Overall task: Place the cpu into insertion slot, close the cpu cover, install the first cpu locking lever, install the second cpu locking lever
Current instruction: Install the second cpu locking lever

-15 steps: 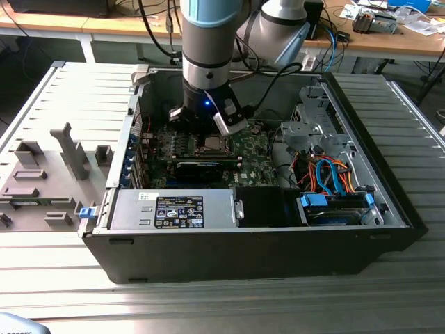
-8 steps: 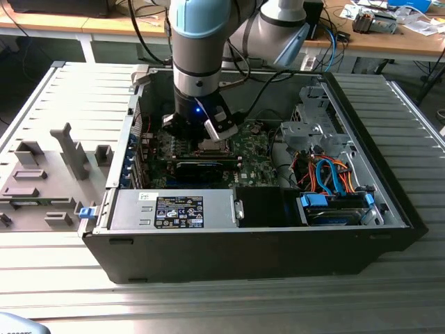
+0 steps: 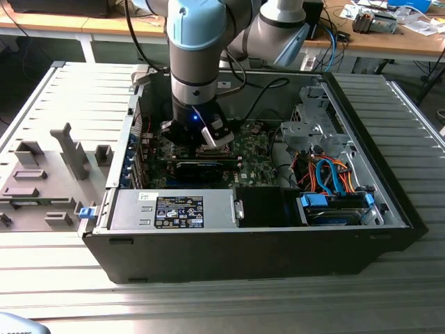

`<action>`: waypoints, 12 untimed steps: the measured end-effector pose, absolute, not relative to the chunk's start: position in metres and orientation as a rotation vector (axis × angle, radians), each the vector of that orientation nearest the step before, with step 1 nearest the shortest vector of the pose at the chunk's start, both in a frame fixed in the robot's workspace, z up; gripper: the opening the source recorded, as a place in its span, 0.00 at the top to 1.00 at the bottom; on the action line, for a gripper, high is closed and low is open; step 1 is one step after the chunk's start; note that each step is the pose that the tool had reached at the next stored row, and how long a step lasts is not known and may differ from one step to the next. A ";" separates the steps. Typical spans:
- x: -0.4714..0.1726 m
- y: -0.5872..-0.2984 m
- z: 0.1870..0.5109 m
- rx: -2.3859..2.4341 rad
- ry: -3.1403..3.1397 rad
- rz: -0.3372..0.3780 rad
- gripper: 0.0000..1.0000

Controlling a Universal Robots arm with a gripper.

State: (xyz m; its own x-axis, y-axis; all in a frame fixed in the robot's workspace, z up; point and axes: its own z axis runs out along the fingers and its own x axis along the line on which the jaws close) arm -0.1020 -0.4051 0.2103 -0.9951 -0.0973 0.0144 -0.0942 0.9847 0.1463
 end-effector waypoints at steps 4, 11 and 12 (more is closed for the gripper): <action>-0.102 -0.405 0.203 0.151 -3.107 -0.256 0.89; -0.105 -0.405 0.204 0.154 -3.114 -0.268 0.89; -0.105 -0.405 0.205 0.155 -3.114 -0.269 0.89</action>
